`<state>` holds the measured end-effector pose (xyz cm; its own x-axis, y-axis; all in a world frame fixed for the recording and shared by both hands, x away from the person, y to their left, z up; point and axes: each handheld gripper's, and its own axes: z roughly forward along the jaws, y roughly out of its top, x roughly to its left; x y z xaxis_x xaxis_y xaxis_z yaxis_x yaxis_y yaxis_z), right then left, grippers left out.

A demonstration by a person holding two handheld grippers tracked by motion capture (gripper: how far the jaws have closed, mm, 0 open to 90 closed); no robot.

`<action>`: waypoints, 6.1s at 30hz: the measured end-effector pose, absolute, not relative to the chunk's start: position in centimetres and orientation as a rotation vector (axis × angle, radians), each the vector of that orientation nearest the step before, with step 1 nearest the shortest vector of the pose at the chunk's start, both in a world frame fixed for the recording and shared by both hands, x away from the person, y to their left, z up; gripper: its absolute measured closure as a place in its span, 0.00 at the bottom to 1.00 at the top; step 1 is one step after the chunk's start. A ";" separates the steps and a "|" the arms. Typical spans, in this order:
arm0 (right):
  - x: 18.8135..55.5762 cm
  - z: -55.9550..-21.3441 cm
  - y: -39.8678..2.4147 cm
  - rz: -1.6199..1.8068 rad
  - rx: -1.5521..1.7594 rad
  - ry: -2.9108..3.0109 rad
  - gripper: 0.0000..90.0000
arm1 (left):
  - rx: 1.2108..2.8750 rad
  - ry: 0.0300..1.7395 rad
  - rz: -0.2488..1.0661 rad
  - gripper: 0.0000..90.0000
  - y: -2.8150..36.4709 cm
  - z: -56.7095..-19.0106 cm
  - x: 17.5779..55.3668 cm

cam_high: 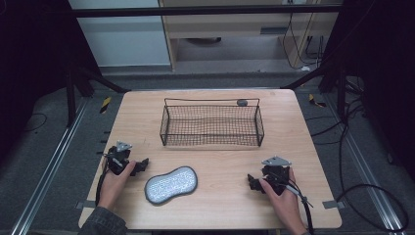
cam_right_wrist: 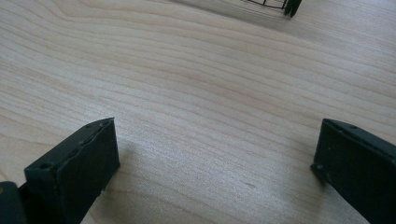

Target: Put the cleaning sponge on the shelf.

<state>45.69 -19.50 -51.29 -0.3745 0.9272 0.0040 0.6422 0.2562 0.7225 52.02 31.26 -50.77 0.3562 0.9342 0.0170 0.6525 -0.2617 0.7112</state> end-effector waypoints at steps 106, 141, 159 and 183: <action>45.4 -51.3 -20.0 0.916 1.370 2.160 0.00 | 2.780 0.603 0.216 0.05 18.2 -46.0 47.4; 45.4 -51.3 -20.1 0.914 1.345 2.188 0.00 | 2.759 0.662 0.135 0.05 17.9 -47.9 49.0; 45.3 -51.3 -20.0 0.924 1.353 2.178 0.00 | 2.689 0.624 0.323 0.09 18.0 -44.8 48.1; 45.4 -51.3 -20.0 0.924 1.354 2.173 0.00 | 2.687 0.523 0.587 0.09 17.1 -38.6 50.2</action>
